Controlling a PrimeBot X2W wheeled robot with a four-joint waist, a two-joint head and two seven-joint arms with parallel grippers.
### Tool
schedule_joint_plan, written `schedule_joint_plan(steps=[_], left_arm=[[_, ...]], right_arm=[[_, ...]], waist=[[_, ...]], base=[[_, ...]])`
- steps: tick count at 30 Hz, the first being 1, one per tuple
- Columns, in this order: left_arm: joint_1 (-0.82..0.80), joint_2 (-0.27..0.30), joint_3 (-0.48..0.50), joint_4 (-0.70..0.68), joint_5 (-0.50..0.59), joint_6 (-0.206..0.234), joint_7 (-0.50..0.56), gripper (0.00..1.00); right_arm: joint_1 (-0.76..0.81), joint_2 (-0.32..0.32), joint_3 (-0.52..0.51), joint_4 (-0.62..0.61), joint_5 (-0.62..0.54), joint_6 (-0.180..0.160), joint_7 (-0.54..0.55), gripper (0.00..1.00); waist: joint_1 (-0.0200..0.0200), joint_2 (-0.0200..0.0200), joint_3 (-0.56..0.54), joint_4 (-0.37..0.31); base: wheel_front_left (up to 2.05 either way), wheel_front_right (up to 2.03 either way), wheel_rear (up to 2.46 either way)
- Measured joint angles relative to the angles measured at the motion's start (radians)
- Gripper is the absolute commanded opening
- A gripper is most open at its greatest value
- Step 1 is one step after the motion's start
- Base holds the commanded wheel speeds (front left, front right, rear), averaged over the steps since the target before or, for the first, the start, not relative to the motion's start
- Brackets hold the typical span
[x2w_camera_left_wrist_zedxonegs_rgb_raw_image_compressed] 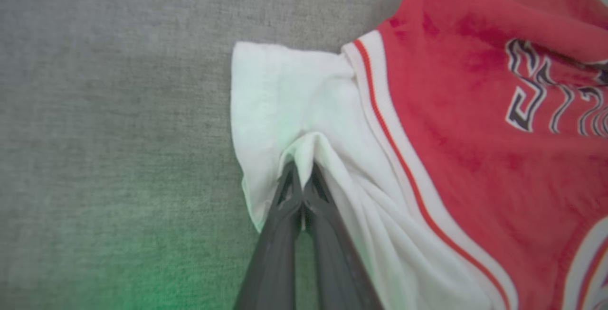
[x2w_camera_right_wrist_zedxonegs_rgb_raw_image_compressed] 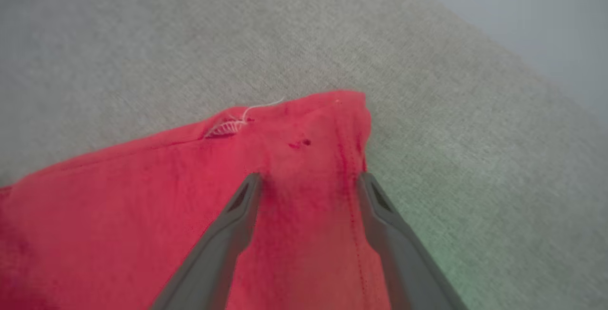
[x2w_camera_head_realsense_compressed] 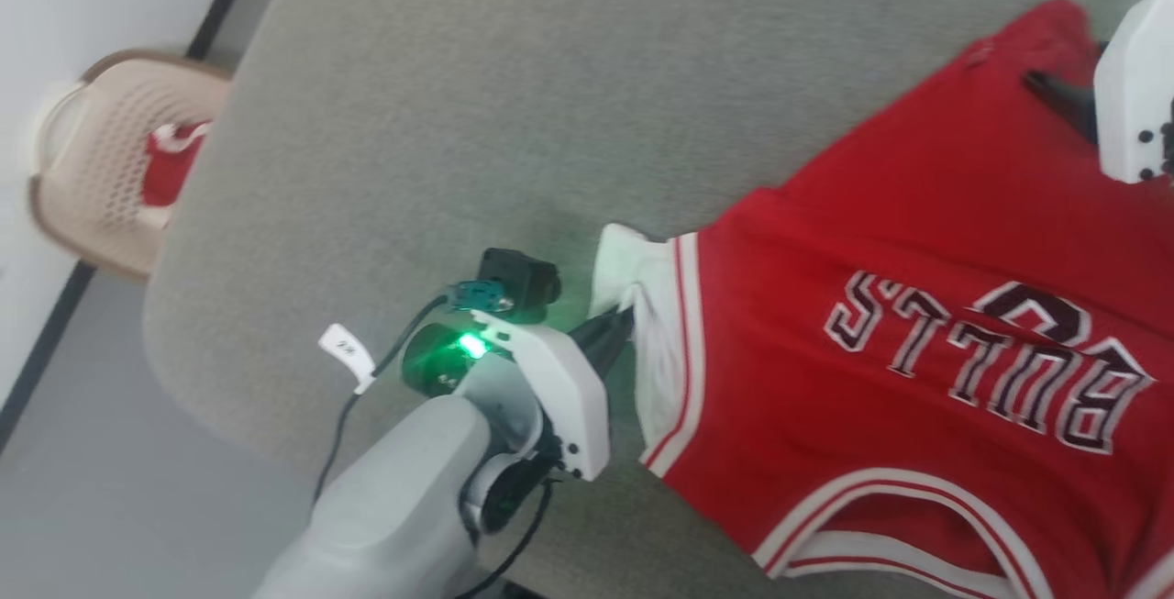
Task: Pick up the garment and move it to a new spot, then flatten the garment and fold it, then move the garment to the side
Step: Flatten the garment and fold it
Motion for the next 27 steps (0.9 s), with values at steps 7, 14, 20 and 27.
schedule_joint_plan(steps=[7,14,20,27], left_arm=[[-0.029,-0.053,-0.012,0.063,-0.001,-0.04,-0.039,0.0],[-0.052,-0.077,-0.014,0.122,-0.007,-0.066,-0.059,0.0],[-0.069,-0.054,-0.006,0.142,-0.013,-0.086,-0.058,0.0],[-0.171,0.087,0.042,0.093,-0.023,-0.047,0.032,0.0]], right_arm=[[-0.103,-0.007,0.113,0.167,-0.01,0.0,0.07,1.0],[-0.157,0.004,0.164,0.247,0.06,0.0,0.139,0.0],[-0.173,0.004,0.215,0.231,0.095,0.001,0.098,0.0],[-0.199,-0.026,0.271,0.148,0.162,0.001,0.038,0.0]], waist=[[0.0,0.0002,0.036,0.062],[0.0,0.0002,0.051,0.072],[-0.0001,0.0002,0.04,0.038],[-0.0001,0.0001,0.001,-0.057]], base=[[0.0,0.0,0.0],[0.0,0.0,0.0],[0.0,0.0,0.0],[0.0,0.0,0.0]])
